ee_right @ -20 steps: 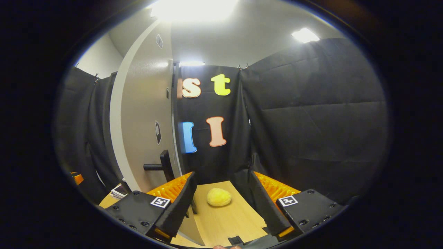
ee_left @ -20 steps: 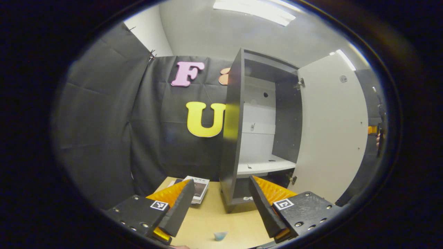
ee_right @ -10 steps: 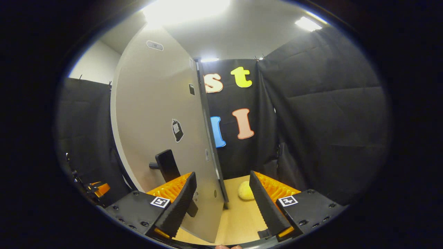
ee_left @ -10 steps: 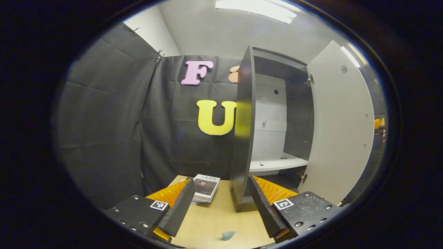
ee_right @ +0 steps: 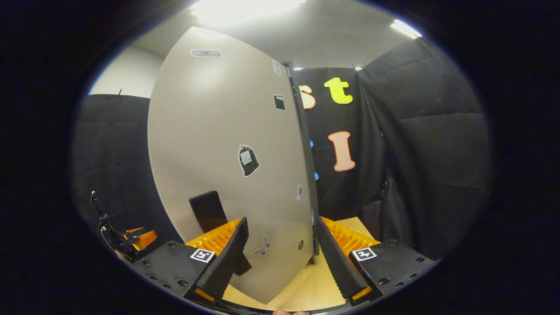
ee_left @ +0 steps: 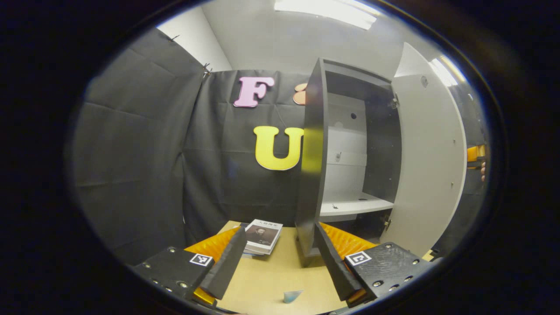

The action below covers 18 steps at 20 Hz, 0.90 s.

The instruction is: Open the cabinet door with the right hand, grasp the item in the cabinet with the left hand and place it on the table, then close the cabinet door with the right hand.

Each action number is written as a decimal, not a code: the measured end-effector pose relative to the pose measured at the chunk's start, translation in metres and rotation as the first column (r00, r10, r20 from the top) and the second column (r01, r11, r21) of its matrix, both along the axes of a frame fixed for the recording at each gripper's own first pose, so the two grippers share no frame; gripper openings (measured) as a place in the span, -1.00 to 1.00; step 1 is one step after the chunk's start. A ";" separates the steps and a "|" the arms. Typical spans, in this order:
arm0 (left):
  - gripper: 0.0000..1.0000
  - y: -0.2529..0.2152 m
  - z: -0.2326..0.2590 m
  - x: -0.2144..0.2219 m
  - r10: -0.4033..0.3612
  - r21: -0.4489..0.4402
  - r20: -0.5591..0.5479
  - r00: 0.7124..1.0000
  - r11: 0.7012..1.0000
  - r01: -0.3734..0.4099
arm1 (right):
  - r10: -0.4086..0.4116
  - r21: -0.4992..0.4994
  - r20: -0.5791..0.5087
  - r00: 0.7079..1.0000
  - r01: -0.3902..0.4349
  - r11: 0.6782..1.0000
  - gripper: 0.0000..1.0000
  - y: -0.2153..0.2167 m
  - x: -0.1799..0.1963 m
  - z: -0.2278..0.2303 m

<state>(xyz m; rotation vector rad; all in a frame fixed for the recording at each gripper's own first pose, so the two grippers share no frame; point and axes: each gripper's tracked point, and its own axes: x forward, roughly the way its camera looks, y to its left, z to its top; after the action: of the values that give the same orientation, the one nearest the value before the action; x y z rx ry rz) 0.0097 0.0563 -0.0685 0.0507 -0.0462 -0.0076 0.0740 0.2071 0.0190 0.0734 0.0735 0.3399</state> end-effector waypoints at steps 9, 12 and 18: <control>0.88 0.030 -0.014 -0.010 0.062 -0.001 -0.024 0.998 0.998 -0.062 | 0.168 0.027 -0.009 0.986 -0.168 0.985 0.95 0.081 0.043 -0.001; 0.86 0.037 -0.025 -0.014 0.074 -0.017 -0.050 0.996 0.997 -0.075 | 0.205 -0.023 -0.001 0.979 -0.205 0.979 0.95 0.105 0.061 0.003; 0.87 0.055 -0.021 -0.016 0.103 -0.039 -0.067 0.992 0.994 -0.106 | 0.217 -0.050 -0.024 0.976 -0.218 0.975 0.96 0.134 0.080 -0.003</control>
<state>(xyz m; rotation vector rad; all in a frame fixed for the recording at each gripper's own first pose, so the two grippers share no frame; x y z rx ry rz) -0.0060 0.1113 -0.0893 0.0101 0.0210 0.0965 0.1545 0.3411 0.0157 0.0161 0.1092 0.5567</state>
